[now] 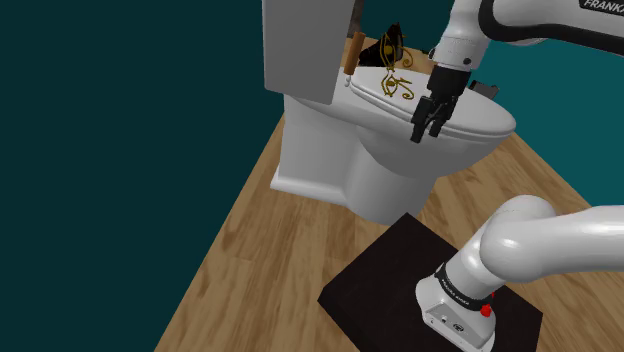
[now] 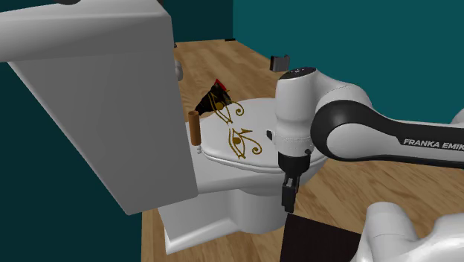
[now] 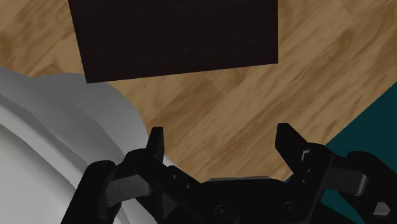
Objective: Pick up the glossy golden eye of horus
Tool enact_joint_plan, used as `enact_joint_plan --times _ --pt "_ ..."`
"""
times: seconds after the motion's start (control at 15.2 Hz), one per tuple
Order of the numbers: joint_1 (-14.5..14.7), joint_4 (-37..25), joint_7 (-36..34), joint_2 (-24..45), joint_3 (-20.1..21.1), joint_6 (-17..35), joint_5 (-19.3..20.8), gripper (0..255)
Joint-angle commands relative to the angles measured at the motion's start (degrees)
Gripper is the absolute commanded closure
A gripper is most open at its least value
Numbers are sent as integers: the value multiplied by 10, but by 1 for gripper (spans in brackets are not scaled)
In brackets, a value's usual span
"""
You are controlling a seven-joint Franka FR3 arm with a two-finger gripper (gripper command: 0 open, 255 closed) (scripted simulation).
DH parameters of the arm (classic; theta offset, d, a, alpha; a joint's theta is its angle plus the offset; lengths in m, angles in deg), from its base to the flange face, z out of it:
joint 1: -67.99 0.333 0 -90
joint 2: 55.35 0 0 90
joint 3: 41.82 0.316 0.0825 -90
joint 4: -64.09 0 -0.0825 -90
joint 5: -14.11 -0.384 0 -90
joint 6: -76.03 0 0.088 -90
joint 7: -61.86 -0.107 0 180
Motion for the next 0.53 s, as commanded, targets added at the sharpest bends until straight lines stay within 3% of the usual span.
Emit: enact_joint_plan --times 0.0,0.46 --pt "0 0 0 0 0 0 0 0" --pt "-42 -176 -104 178 2 -24 0 0"
